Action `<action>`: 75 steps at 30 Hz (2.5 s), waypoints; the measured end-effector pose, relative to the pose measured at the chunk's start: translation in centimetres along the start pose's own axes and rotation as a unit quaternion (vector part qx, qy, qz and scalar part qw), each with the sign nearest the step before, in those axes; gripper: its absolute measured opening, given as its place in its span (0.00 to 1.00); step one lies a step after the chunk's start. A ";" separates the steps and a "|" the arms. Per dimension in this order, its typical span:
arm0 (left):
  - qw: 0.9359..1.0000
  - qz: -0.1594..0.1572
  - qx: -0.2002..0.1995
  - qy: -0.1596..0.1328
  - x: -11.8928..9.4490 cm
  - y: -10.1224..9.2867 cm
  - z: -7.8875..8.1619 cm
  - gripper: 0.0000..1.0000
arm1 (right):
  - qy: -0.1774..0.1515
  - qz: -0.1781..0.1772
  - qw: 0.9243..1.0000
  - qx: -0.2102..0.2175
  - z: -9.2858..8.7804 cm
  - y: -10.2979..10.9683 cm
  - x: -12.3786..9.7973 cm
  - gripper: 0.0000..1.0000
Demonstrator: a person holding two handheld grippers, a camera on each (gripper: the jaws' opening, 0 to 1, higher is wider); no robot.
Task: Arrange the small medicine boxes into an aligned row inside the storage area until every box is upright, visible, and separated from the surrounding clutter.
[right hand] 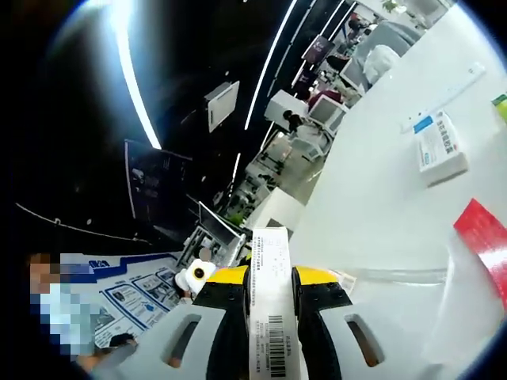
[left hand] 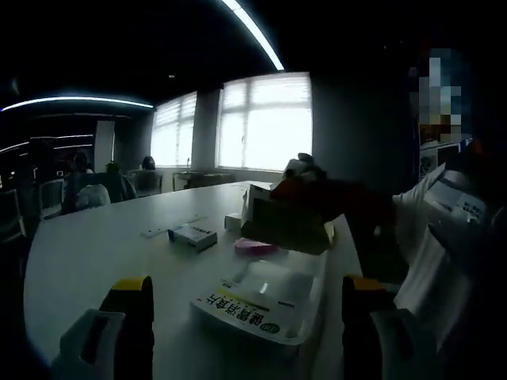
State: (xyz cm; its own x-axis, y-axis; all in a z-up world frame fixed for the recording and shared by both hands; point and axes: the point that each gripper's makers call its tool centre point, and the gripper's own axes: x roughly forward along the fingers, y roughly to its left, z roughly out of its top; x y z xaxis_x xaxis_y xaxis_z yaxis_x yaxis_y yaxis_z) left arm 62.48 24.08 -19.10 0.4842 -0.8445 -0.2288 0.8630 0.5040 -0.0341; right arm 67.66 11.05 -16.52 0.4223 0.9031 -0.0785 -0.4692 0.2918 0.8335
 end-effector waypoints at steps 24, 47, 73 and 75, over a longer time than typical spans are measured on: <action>1.000 0.012 -0.002 0.003 -1.7 0.0 -0.7 0.99 | -0.002 -0.001 0.999 0.050 -2.5 0.2 2.4 0.19; 1.000 0.020 0.004 0.008 -2.4 -0.6 -0.9 0.98 | -0.001 -0.053 0.997 0.051 -3.2 -2.0 3.1 0.19; 1.000 0.019 0.014 0.008 -3.2 -0.7 -0.7 0.96 | -0.003 -0.118 0.992 -0.040 -2.6 -5.7 5.7 0.11; 1.000 0.019 0.015 0.006 -3.2 -0.8 -0.7 0.96 | -0.010 -0.119 0.992 -0.040 -2.7 -6.3 6.4 0.11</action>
State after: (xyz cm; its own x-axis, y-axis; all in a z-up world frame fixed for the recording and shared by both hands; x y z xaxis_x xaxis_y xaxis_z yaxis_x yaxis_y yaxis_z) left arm 60.11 26.50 -19.00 0.5150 -0.8224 -0.2418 0.8480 0.5300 0.0035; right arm 71.26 15.88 -23.70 0.5435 0.7995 -0.2557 -0.4138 0.5203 0.7470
